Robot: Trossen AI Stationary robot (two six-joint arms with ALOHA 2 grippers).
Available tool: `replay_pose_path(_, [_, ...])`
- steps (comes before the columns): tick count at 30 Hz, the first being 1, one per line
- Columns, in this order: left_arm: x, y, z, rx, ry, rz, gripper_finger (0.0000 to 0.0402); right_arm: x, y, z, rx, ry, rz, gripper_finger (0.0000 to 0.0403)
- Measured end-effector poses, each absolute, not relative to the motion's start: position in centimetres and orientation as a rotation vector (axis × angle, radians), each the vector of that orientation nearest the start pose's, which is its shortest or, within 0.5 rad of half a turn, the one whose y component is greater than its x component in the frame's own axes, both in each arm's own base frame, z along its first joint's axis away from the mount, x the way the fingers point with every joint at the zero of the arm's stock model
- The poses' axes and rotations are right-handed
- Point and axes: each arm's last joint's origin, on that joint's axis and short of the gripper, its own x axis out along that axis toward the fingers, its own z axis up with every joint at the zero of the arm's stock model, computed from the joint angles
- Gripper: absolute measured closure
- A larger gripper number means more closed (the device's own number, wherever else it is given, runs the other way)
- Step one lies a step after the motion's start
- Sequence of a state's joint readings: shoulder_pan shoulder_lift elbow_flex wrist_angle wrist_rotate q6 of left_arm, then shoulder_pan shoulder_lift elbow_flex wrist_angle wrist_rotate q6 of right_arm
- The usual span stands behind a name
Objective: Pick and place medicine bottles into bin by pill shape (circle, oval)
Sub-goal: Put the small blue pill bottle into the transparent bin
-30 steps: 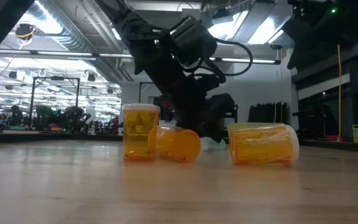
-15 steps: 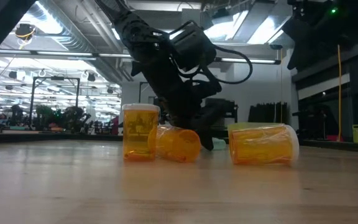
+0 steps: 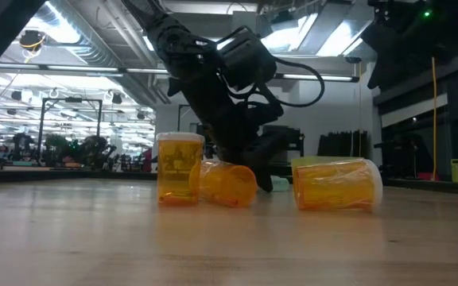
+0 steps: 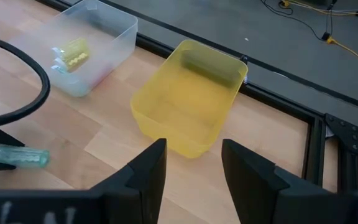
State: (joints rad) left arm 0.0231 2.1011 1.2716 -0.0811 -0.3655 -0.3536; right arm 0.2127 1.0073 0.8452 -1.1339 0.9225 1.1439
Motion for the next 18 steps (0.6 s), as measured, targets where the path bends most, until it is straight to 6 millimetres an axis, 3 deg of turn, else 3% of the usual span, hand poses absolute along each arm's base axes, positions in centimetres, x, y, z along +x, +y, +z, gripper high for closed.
replay_pose_path(4, [42.0, 2.1, 12.6, -0.139, 0.817, 0.494, 0.0293, 15.5, 1.0, 26.4, 0.282, 0.596, -1.089, 0.0245])
replay_pose_path(10, [41.6, 3.1, 16.6, -0.094, 0.726, 0.494, 0.0292, 15.5, 1.0, 26.4, 0.282, 0.596, -1.089, 0.0245])
replay_pose_path(18, [40.1, 6.2, 21.4, 0.022, 0.626, 0.639, 0.0292, 15.5, 1.0, 26.4, 0.281, 0.597, -1.089, 0.0245])
